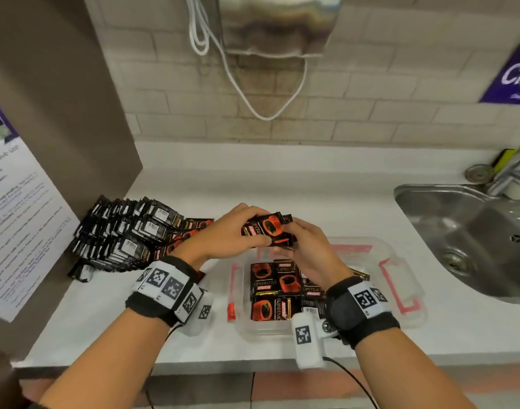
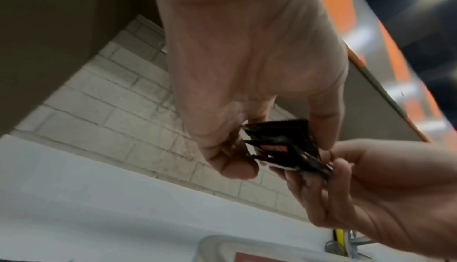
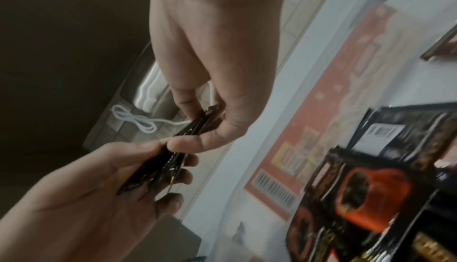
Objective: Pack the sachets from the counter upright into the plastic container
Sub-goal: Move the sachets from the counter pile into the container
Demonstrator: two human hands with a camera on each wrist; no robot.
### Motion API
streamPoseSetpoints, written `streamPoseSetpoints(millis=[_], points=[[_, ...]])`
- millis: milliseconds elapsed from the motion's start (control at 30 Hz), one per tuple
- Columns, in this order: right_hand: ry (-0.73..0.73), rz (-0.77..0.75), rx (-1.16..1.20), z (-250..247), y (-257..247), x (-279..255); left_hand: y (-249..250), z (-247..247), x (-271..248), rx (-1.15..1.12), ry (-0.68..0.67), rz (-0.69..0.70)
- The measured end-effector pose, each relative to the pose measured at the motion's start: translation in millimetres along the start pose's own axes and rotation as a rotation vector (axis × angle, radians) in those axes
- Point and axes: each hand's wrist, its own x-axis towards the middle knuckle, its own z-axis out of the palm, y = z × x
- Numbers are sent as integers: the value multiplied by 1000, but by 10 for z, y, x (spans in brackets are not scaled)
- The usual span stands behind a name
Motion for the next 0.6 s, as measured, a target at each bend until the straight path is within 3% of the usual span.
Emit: streamPoseSetpoints(millis=[267,367,600], points=[[48,63,165,-623,59,-150,433,354,299,3,29,-28],[-16,98,264,-793,76,-215,537,491,365,1,1,-49],[-7,35,170,-1035,85,-312,708,634,513,-7,-24,-138]])
